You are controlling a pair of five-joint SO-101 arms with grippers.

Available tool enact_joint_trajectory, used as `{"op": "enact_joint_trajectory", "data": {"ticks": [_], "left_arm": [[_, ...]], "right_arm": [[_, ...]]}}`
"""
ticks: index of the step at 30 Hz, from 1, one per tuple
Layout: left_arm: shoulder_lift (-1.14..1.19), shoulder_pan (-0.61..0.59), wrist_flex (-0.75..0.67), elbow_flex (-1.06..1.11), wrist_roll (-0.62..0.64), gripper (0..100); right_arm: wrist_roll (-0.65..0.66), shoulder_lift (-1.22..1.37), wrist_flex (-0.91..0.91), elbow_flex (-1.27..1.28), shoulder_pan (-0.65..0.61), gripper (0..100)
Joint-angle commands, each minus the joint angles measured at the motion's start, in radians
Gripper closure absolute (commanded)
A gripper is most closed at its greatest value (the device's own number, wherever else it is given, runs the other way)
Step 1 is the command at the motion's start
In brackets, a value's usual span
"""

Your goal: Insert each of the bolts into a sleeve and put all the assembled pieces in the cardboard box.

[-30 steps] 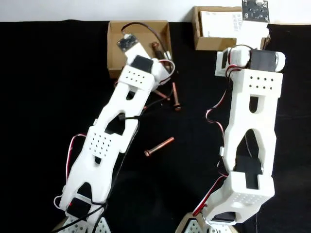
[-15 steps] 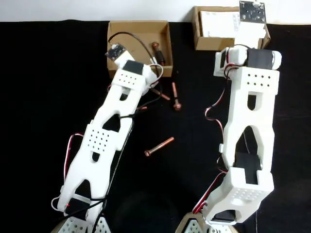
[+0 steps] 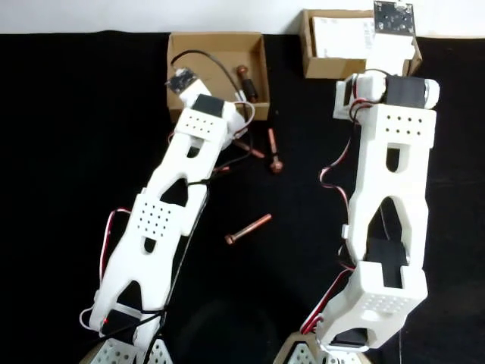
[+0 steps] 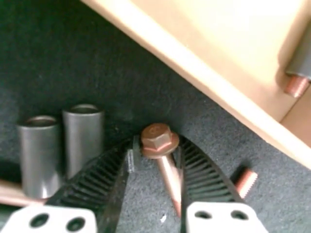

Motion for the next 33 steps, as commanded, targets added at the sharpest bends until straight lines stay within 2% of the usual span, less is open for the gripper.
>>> {"op": "enact_joint_trajectory", "data": {"ticks": [1,4,8,16,19,24,28,33], "left_arm": [[0.004,0.012,0.009,-0.010,-0.046,87],[0.002,0.013,0.026,-0.016,-0.094,88],[0.008,0.013,0.120,-0.102,-0.227,93],[0.007,0.013,0.245,-0.196,-0.640,94],[0.012,0.015,0.261,-0.189,-0.747,93],[0.012,0.022,0.290,-0.193,-0.760,84],[0.010,0.074,0.302,-0.193,-0.758,83],[0.013,0.131,0.301,-0.191,-0.638,83]], "right_arm": [[0.003,-0.004,-0.019,-0.004,0.002,99.1],[0.003,-0.004,-0.019,-0.004,0.002,99.1],[0.003,-0.004,-0.019,-0.002,0.002,99.1],[0.003,-0.002,-0.019,-0.002,0.002,99.1],[0.003,-0.002,-0.019,-0.002,0.002,99.1],[0.003,-0.002,-0.019,-0.005,0.005,99.1],[-0.002,-0.005,-0.019,-0.010,0.004,99.1],[-0.002,-0.007,-0.018,-0.010,0.005,99.1]]}}
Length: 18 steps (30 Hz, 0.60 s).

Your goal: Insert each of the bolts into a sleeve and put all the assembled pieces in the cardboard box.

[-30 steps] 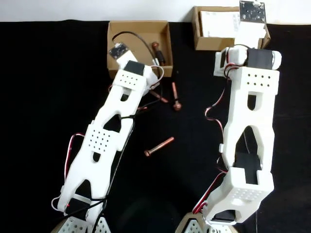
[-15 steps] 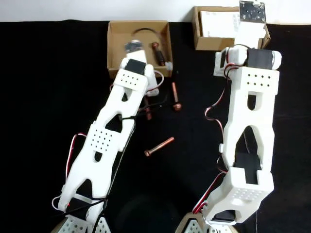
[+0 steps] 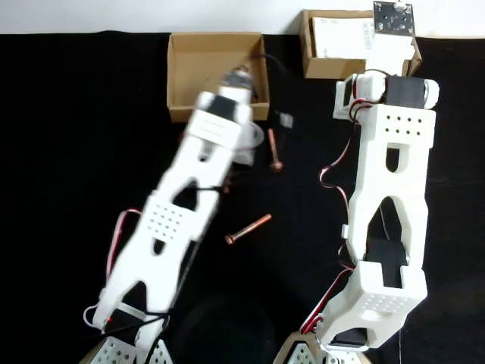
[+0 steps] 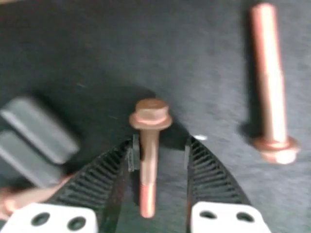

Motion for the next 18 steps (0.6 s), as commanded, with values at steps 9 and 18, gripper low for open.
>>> {"op": "enact_joint_trajectory", "data": {"ticks": [9,18], "left_arm": [[0.022,-0.062,-0.044,-0.036,0.206,83],[0.038,-0.058,-0.084,-0.042,0.203,88]], "right_arm": [[-0.002,-0.008,-0.018,-0.010,0.007,99.1],[-0.002,-0.007,-0.018,-0.008,0.004,99.1]]}}
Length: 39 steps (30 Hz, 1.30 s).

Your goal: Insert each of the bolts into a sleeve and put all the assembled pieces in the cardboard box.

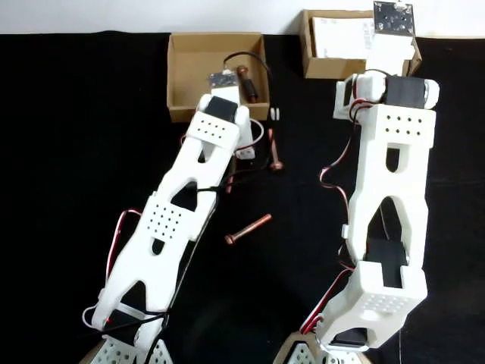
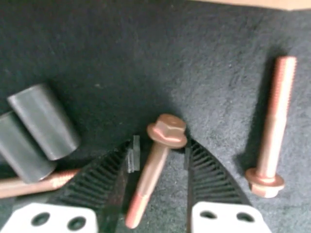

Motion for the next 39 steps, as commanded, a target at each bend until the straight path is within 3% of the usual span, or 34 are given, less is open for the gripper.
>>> {"op": "enact_joint_trajectory", "data": {"ticks": [1,7,10,16,23,31,35,39], "left_arm": [[-0.002,-0.012,-0.037,-0.021,0.005,91],[-0.008,-0.008,-0.066,-0.022,-0.006,99],[-0.042,0.010,-0.054,-0.091,-0.140,99],[-0.162,0.101,0.132,-0.352,-0.414,99],[-0.526,0.136,0.133,-0.340,-0.431,99],[-0.940,0.120,0.137,-0.329,-0.522,99],[-1.148,0.093,0.137,-0.232,-0.520,99],[-1.428,0.111,0.137,0.082,-0.520,99]], "right_arm": [[-0.002,-0.007,-0.018,-0.008,0.004,99.1],[-0.002,-0.027,-0.001,-0.012,0.004,99.1],[0.003,-0.120,0.079,-0.012,0.005,99.1],[0.003,-0.381,0.223,-0.002,0.002,99.1],[-0.003,-0.691,0.323,0.039,0.007,99.1],[-0.003,-1.029,0.323,0.377,0.004,99.1],[-0.005,-1.155,0.294,0.607,0.002,99.1],[-0.005,-1.259,0.182,0.808,0.001,99.1]]}}
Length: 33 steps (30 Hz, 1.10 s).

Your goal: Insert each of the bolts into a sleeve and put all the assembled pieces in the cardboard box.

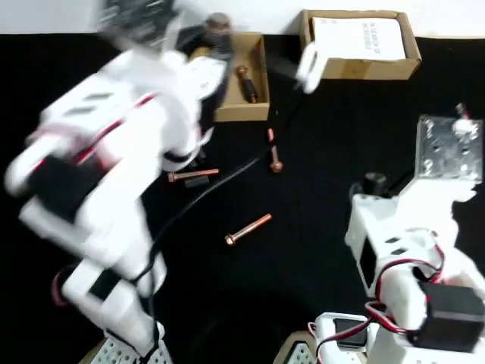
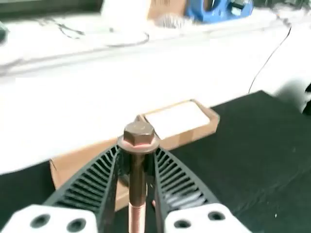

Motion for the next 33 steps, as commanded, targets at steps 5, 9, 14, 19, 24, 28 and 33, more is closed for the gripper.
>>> {"op": "enact_joint_trajectory", "data": {"ticks": [5,9,14,19,24,28,33], "left_arm": [[-0.625,0.062,-0.005,0.854,-0.008,99],[-0.917,0.061,-0.098,1.362,-0.008,99],[-1.222,0.062,-0.290,1.834,-0.006,99],[-1.371,0.059,-0.631,2.134,-0.008,99],[-1.365,0.068,-0.948,2.175,-0.080,99],[-1.317,0.117,-0.988,2.074,-0.167,99],[-1.185,0.193,-0.988,1.903,-0.164,99]], "right_arm": [[-0.005,-0.199,-0.199,0.328,-0.143,99.1],[-0.005,-0.309,-0.357,0.521,-0.328,99.1],[-0.037,-0.444,-0.638,0.835,-0.504,99.1],[-0.175,-0.588,-0.987,1.184,-0.611,99.1],[-0.138,-0.728,-1.320,1.468,-0.622,99.1],[-0.046,-0.852,-1.498,1.661,-0.621,99.1],[-0.038,-0.855,-1.626,1.643,-0.615,99.1]]}}
